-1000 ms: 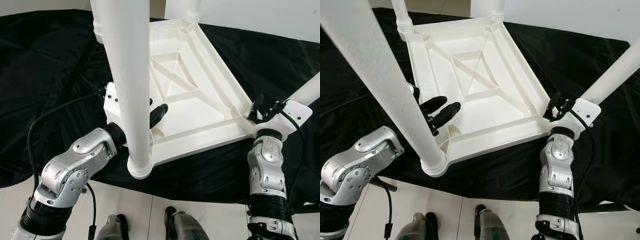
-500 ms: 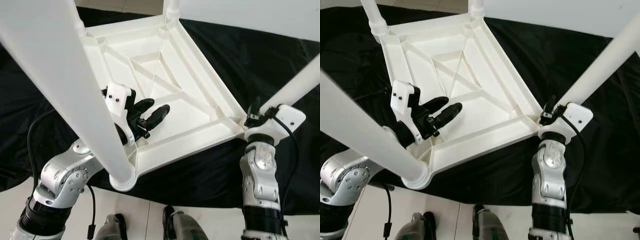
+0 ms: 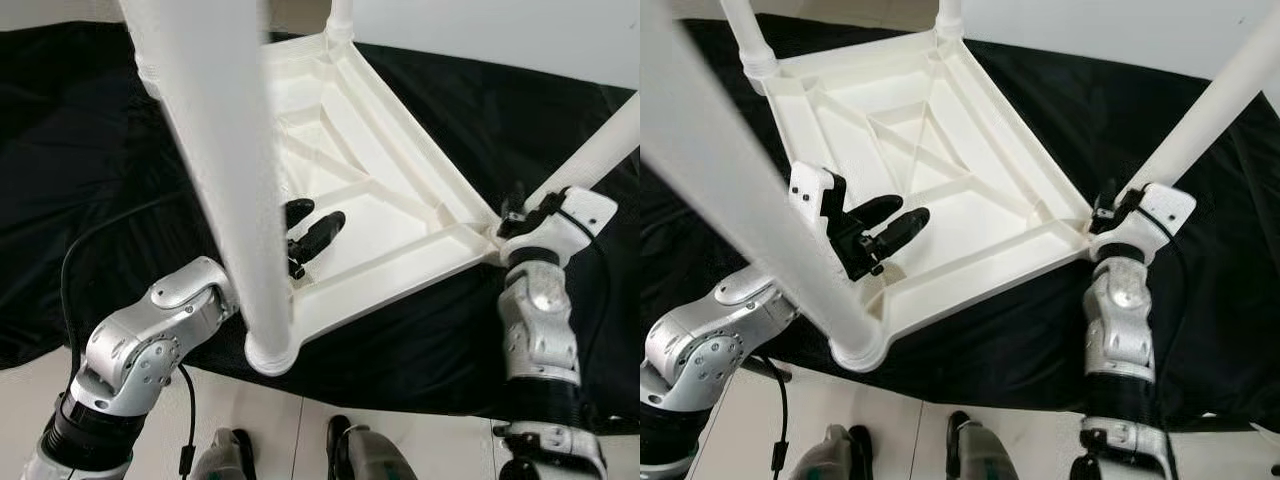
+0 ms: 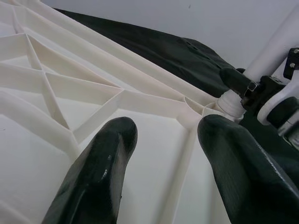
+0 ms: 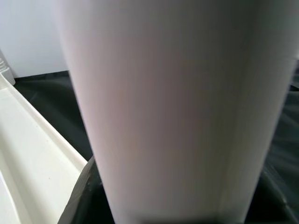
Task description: Building children table
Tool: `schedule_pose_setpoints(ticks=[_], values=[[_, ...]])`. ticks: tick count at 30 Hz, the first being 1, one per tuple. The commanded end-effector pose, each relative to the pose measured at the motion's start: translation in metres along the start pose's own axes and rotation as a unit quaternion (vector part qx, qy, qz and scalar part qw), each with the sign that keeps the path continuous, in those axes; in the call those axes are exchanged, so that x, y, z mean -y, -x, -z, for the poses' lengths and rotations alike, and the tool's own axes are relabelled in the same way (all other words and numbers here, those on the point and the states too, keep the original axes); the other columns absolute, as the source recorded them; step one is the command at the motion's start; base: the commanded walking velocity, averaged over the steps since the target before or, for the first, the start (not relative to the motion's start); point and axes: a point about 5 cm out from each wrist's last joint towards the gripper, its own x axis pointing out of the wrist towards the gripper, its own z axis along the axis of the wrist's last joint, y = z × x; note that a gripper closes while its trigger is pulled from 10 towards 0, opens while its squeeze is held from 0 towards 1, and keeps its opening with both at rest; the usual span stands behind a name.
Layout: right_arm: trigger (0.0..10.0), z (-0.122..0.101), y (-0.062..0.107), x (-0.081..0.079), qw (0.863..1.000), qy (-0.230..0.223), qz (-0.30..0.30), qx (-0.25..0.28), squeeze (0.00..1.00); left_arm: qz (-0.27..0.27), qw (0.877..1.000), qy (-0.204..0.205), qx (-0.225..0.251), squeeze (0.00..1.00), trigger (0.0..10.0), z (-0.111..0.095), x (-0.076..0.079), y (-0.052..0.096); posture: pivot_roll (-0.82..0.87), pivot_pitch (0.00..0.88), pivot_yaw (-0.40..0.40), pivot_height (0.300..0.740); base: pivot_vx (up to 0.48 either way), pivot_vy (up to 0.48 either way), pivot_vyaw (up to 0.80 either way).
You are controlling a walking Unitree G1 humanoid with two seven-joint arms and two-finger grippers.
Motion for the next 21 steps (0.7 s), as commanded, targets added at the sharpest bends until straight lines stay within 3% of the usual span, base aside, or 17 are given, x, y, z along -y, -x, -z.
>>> schedule_pose_setpoints(ticks=[1, 10, 13, 15, 21], values=[[10.0, 0.017, 0.001, -0.003, 0.999, -0.007, -0.032, -0.041, 0.0, 0.093, 0.996, -0.004, -0.005, 0.0, 10.0, 0.001, 0.011, -0.002, 0.07, 0.228, -0.002, 0.74, 0.0, 0.0, 0.0], [10.0, 0.024, 0.0, 0.004, 0.997, 0.003, -0.065, -0.043, 0.0, 0.093, 0.996, -0.011, -0.004, 0.0, 10.0, 0.001, 0.01, -0.005, 0.08, 0.217, -0.003, 0.74, 0.0, 0.0, 0.0], [10.0, 0.027, -0.004, 0.017, 0.998, 0.016, -0.038, -0.048, 0.0, 0.096, 0.995, -0.009, -0.003, 0.0, 10.0, 0.001, 0.011, -0.005, 0.07, 0.216, 0.003, 0.74, 0.0, 0.0, 0.0], [10.0, 0.028, -0.012, 0.035, 0.998, 0.028, 0.012, -0.057, 0.0, 0.104, 0.995, -0.003, -0.006, 0.0, 10.0, 0.002, 0.014, -0.006, 0.07, 0.217, 0.006, 0.74, 0.0, 0.0, 0.0], [10.0, 0.025, -0.022, 0.016, 0.998, 0.021, -0.038, -0.043, 0.0, 0.119, 0.993, 0.001, -0.014, 0.0, 10.0, 0.004, 0.019, -0.004, 0.07, 0.219, 0.017, 0.74, 0.0, 0.0, 0.0]])
